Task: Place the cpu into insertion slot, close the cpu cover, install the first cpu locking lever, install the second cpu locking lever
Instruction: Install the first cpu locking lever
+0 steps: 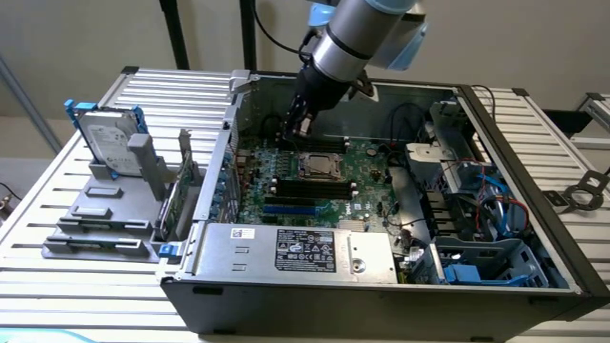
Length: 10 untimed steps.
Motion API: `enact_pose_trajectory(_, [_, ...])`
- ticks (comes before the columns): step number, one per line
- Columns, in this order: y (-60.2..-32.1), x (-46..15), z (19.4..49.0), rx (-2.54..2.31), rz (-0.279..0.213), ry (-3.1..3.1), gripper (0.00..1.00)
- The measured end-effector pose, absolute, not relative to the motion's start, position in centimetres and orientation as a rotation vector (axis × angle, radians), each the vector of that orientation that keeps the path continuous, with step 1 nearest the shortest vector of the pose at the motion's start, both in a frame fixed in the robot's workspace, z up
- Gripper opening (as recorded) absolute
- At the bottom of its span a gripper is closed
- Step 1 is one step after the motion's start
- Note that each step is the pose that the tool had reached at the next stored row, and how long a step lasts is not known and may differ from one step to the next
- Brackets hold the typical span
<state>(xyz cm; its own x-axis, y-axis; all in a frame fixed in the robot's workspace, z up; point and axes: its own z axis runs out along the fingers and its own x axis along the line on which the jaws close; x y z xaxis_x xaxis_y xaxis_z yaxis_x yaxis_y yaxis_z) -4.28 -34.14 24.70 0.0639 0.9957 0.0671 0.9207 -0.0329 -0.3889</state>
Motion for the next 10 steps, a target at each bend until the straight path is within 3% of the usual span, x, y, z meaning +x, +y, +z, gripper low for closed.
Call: enact_pose_trajectory(10, [-34.1, -5.6, 24.6, -2.082, 0.301, -1.844, 0.11])
